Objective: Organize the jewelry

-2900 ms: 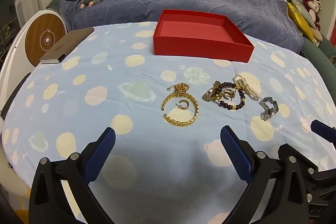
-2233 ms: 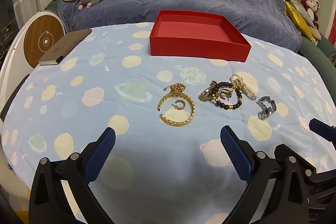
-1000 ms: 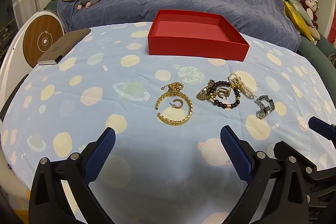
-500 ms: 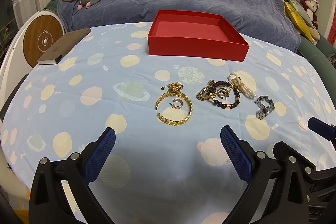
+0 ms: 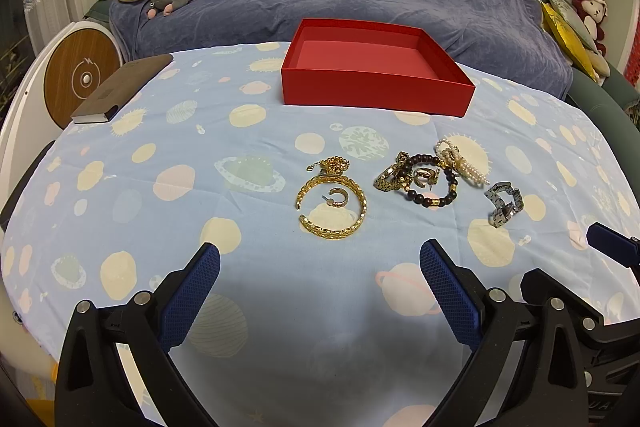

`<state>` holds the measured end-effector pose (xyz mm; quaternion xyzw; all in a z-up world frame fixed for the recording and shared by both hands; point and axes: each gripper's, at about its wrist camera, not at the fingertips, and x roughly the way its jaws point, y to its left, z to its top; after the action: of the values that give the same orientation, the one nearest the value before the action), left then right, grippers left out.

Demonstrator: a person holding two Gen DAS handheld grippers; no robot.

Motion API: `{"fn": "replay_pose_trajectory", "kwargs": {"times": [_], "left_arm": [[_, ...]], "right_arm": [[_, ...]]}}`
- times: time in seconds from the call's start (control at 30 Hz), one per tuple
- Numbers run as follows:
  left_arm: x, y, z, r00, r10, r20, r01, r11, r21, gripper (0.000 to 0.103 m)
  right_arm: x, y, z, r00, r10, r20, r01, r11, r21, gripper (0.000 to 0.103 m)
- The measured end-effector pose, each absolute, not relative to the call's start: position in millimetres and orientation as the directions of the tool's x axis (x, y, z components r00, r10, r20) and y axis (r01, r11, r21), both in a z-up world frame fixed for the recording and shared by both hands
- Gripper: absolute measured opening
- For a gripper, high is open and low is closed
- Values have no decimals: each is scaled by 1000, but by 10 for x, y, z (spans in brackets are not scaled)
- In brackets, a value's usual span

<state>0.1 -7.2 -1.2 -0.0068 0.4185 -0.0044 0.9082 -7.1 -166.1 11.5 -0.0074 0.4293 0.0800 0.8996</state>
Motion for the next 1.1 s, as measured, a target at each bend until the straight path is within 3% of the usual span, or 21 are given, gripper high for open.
{"fn": "replay_pose_trajectory", "kwargs": {"times": [1.1], "left_arm": [[238, 47, -250, 627, -2, -779, -31, 999, -27, 98]], "right_arm": [[75, -1728, -22, 602, 140, -786, -129, 989, 77, 98]]}}
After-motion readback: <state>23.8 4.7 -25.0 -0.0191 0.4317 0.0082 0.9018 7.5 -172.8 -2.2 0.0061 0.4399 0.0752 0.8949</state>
